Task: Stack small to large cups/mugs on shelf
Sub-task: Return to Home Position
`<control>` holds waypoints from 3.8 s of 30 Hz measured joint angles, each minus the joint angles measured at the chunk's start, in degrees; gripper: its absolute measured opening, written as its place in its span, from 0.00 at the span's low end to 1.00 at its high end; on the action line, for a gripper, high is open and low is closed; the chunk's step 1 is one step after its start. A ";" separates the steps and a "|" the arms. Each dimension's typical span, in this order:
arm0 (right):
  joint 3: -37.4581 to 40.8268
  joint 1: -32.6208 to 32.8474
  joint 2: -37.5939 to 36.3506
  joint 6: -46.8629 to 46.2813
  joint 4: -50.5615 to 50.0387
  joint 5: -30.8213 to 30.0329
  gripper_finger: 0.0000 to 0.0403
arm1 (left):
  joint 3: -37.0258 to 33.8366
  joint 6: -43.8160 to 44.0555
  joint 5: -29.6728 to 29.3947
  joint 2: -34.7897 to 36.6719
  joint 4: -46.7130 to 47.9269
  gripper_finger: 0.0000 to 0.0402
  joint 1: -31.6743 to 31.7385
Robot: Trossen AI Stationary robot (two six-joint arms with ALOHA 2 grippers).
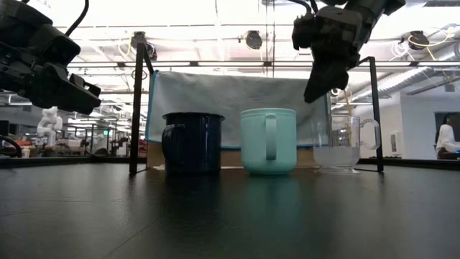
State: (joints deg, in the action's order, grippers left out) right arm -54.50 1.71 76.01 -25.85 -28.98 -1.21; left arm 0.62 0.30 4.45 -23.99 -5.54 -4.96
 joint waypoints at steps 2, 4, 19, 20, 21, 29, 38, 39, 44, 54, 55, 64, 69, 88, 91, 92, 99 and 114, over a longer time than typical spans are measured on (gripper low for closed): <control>0.00 0.36 0.00 0.13 0.14 0.59 0.18 | -0.01 0.00 0.00 0.00 -0.02 0.06 -0.01; 0.00 0.88 0.00 0.73 0.78 2.33 0.18 | -0.02 -0.02 0.00 0.00 0.00 0.06 -0.01; -9.86 12.31 -1.15 13.54 -0.59 2.85 0.08 | -0.01 0.22 -0.01 0.00 -0.13 0.06 0.00; -10.43 12.95 -1.38 14.43 -0.69 2.84 0.05 | -0.01 0.25 -0.02 0.00 -0.14 0.06 0.00; -11.03 13.47 -1.65 15.43 -0.76 2.84 0.02 | 0.00 0.28 -0.02 0.00 -0.15 0.06 0.00; -11.76 17.14 -7.85 15.19 -8.26 -8.69 0.00 | -0.01 0.36 -0.02 0.00 0.16 0.06 0.01; -5.41 19.17 -19.16 14.65 -7.82 -15.60 0.00 | -0.02 -0.42 0.00 0.00 -0.09 0.06 -0.01; -3.78 19.15 -20.66 14.57 -6.98 -16.82 0.00 | -0.01 -1.00 -0.01 0.00 -0.12 0.06 0.01; 5.31 19.02 -28.34 14.80 -1.12 -17.84 0.00 | -0.02 -2.78 1.34 0.00 -1.72 0.06 -0.11; 19.72 19.02 -41.24 15.52 7.83 -18.21 0.00 | -0.02 -13.34 4.94 0.00 -10.68 0.01 -4.49; 20.60 19.02 -42.22 16.07 8.84 -18.21 0.00 | -0.02 -13.42 3.86 0.00 -12.33 0.01 -4.64; 25.73 18.44 -49.64 20.76 14.55 -21.78 0.00 | 3.05 -15.89 -3.73 0.05 -17.97 0.00 -4.77; 27.43 16.44 -53.11 21.22 14.46 -22.64 0.00 | 4.58 -18.54 -4.79 0.07 -17.10 0.00 -4.77; 33.45 16.20 -61.24 25.14 19.54 -14.97 0.00 | 4.59 -16.68 -5.07 0.30 -15.32 0.00 -3.90; 35.38 16.20 -63.58 24.98 21.05 -14.79 0.00 | 4.59 -16.65 -6.12 1.52 -15.27 0.00 -3.90; 35.74 16.20 -64.41 24.92 21.07 -14.52 0.00 | 4.59 -16.63 -6.37 2.10 -15.19 0.00 -3.90; 38.23 16.26 -70.12 24.48 21.82 -13.46 0.00 | 4.61 -16.12 -6.53 6.11 -12.38 0.00 -3.90; 50.27 16.53 -74.25 24.84 38.38 -18.25 0.00 | 4.61 -14.51 -8.07 7.65 -8.84 0.00 -3.92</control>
State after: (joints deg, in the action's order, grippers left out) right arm -4.24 18.24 1.76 -1.01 9.39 -19.46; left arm 5.23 -14.22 -3.62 -16.34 -14.38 -8.88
